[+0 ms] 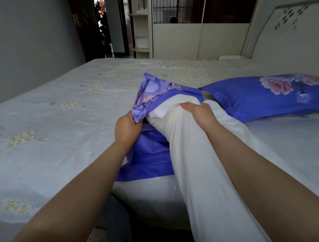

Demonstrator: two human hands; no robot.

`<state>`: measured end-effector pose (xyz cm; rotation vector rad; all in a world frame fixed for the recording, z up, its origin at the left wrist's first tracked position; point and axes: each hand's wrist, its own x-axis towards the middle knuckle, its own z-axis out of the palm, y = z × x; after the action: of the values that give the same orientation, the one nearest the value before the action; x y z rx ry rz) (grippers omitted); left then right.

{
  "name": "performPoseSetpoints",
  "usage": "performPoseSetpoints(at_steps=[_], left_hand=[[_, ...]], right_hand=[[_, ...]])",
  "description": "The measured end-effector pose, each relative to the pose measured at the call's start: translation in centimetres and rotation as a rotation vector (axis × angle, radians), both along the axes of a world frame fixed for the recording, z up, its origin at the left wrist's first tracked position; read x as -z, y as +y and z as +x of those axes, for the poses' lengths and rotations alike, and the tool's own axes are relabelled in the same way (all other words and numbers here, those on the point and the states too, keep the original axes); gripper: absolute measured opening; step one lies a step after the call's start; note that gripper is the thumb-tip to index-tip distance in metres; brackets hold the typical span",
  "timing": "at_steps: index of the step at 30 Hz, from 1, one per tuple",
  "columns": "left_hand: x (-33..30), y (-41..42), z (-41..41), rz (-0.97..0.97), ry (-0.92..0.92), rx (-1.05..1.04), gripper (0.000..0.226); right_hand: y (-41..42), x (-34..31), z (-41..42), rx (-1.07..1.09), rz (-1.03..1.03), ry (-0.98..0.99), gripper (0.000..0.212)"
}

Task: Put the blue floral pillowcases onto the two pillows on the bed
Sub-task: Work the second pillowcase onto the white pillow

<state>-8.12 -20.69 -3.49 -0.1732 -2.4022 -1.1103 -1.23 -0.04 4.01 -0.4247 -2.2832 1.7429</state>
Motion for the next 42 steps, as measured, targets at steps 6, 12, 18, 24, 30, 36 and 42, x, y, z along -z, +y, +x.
performPoseSetpoints(at_steps=[6, 12, 18, 24, 30, 36, 42], left_hand=[[1.8, 6.7, 6.1, 0.334, -0.302, 0.327, 0.022], [0.6, 2.9, 7.7, 0.543, -0.305, 0.3, 0.024], [1.3, -0.8, 8.0, 0.211, -0.254, 0.117, 0.028], [2.7, -1.8, 11.9, -0.108, -0.246, 0.286, 0.005], [1.4, -3.5, 9.4, -0.392, -0.177, 0.24, 0.051], [-0.5, -3.2, 9.4, -0.364, -0.39, 0.353, 0.044], [-3.8, -1.1, 7.2, -0.434, -0.431, 0.222, 0.079]], right_hand=[[-0.5, 0.8, -1.1, 0.221, -0.136, 0.116, 0.032], [-2.4, 3.2, -2.2, 0.212, 0.284, 0.128, 0.053], [-6.3, 7.0, -1.5, -0.379, 0.793, 0.005, 0.081], [-6.1, 8.0, -1.3, -0.466, 1.241, -0.056, 0.08], [-3.9, 3.4, -1.1, -0.888, 0.704, -0.077, 0.031], [5.1, 0.7, -4.6, 0.037, 1.045, -0.153, 0.075], [6.6, 6.6, -3.3, -0.217, 0.59, -0.318, 0.079]])
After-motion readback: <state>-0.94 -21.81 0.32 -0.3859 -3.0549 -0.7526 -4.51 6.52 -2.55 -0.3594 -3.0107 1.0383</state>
